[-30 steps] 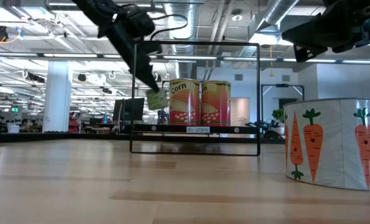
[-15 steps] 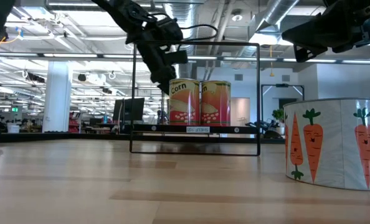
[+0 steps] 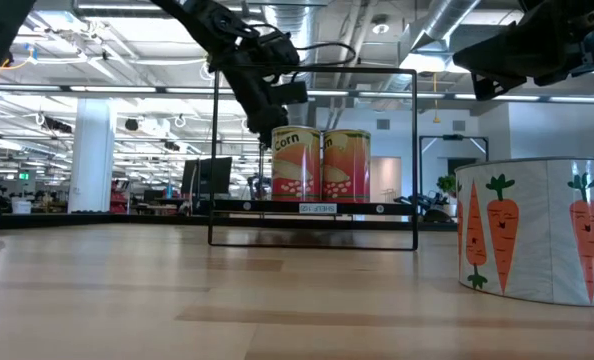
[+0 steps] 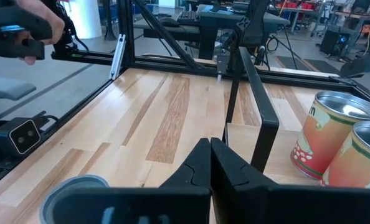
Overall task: Pick and place cans onto a shelf
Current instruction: Put the green peas can on the shelf, then put the carrot can on the shelf
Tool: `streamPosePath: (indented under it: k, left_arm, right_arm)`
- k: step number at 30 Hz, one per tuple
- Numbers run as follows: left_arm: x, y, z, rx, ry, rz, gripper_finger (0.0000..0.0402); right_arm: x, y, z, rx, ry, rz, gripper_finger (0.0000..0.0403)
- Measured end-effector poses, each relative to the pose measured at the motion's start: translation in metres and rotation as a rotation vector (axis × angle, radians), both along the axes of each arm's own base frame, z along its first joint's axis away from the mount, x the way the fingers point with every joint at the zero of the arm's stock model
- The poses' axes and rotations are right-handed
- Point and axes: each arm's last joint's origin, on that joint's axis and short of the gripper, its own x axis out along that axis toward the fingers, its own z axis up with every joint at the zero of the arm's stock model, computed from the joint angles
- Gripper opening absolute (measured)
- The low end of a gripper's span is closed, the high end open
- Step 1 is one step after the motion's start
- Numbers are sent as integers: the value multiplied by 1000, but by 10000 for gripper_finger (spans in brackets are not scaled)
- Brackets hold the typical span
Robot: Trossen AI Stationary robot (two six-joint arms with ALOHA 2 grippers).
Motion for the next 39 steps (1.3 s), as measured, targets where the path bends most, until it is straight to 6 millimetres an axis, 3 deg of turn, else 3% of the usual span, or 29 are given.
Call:
streamPosePath:
  k: [9,23,32,39]
  left_arm:
    - [8,4,-19,-12,25,5,1]
    - [10,6,-16,6,-9,6,47]
    - [15,8,8,69,1,24,50]
    - [14,-5,27,69,-55,-11,5]
  right_arm:
    - [0,0,0,3,-1,0,12]
    - [0,0,0,5,2,0,12]
    - [0,0,0,6,2,0,12]
    - [0,1,-1,4,11,3,12]
